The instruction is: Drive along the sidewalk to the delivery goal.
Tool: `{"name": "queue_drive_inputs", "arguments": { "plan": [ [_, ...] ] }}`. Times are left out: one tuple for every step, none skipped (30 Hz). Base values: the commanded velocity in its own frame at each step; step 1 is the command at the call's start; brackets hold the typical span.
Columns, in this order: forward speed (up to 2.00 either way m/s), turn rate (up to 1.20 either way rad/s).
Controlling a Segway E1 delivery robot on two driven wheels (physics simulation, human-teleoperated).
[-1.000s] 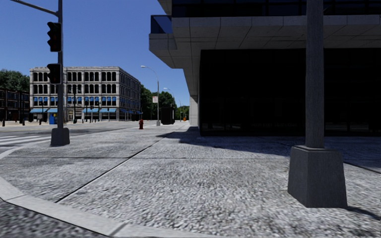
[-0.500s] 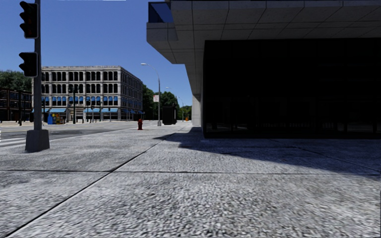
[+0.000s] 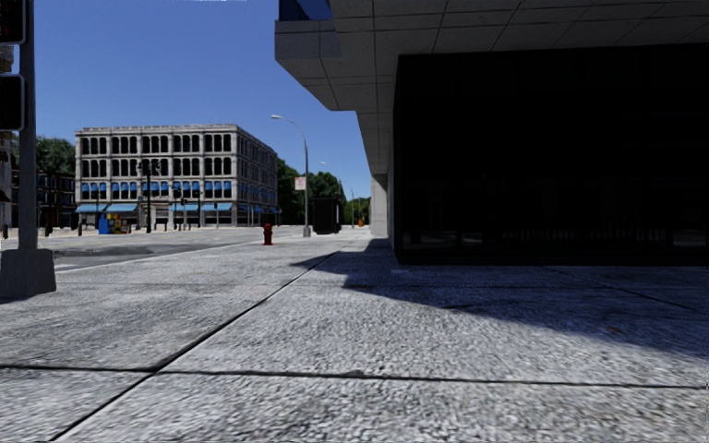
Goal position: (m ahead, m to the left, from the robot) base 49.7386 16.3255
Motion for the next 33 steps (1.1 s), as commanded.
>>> {"name": "queue_drive_inputs", "arguments": {
  "plan": [
    [2.0,0.37],
    [2.0,0.37],
    [2.0,0.37],
    [2.0,0.37],
    [2.0,0.37],
    [2.0,0.37],
    [2.0,0.4],
    [2.0,0.42],
    [2.0,0.44],
    [2.0,0.44],
    [2.0,0.47],
    [2.0,0.48],
    [2.0,0.49],
    [2.0,0.49],
    [2.0,0.49],
    [2.0,0.49],
    [2.0,0.49],
    [2.0,0.49],
    [2.0,0.5],
    [2.0,0.5],
    [2.0,0.5],
    [2.0,0.5],
    [2.0,0.5],
    [2.0,0.5],
    [2.0,0.5],
    [2.0,0.5],
    [2.0,0.5],
    [2.0,0.5],
    [2.0,0.5],
    [2.0,0.5],
    [2.0,0.5],
    [2.0,0.5],
    [2.0,0.5]
  ]
}}
